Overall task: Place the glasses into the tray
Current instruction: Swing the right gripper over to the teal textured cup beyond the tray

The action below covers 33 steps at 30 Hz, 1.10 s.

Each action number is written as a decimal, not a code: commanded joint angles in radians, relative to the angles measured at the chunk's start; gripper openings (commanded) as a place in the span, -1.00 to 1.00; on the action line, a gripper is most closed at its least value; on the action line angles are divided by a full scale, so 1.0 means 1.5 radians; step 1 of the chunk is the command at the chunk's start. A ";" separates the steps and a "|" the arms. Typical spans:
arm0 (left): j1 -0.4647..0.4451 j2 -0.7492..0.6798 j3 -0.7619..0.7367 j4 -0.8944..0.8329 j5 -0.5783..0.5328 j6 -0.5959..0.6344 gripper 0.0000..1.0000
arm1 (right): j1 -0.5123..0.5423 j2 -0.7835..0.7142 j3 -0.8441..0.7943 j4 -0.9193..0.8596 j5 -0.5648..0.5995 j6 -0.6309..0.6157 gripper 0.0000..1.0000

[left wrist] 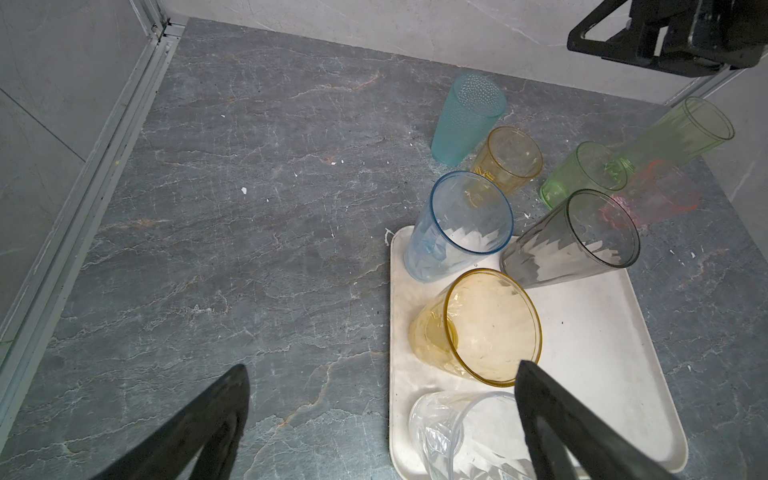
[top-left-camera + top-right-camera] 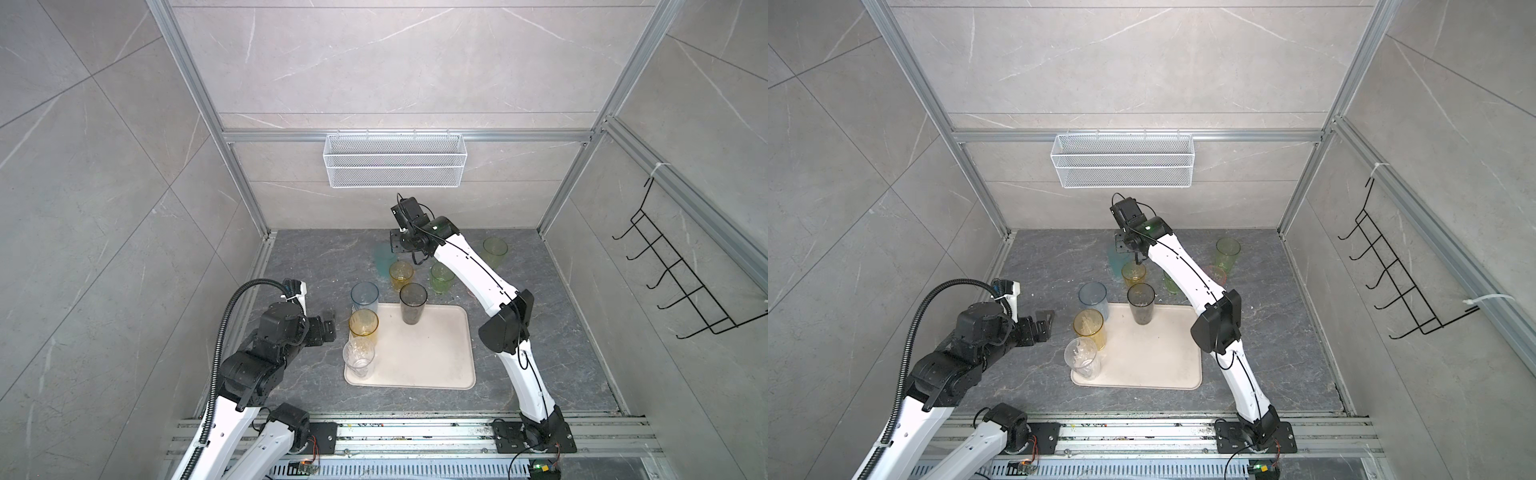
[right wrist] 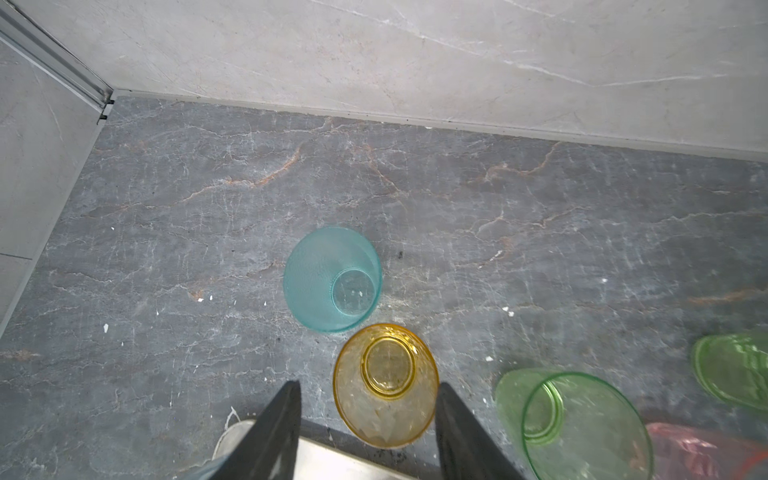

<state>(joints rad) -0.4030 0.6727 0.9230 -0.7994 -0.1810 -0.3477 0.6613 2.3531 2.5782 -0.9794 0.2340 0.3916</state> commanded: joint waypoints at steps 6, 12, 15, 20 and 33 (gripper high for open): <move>0.004 -0.012 0.001 0.015 -0.012 -0.009 1.00 | -0.007 0.068 0.066 -0.029 -0.009 -0.001 0.09; 0.004 -0.014 0.000 0.014 -0.013 -0.011 1.00 | -0.013 0.103 0.085 -0.026 -0.014 0.009 0.09; 0.003 -0.014 -0.001 0.016 -0.013 -0.011 1.00 | -0.018 0.120 0.094 -0.025 -0.020 0.014 0.09; 0.003 -0.013 -0.001 0.015 -0.015 -0.011 1.00 | -0.026 0.156 0.118 -0.023 -0.036 0.024 0.10; 0.004 -0.014 -0.001 0.016 -0.018 -0.010 1.00 | -0.040 0.216 0.163 -0.005 -0.086 0.047 0.10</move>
<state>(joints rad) -0.4030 0.6582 0.9215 -0.7994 -0.1852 -0.3485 0.6052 2.6484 2.7838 -0.9977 0.1299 0.4397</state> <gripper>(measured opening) 0.997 0.548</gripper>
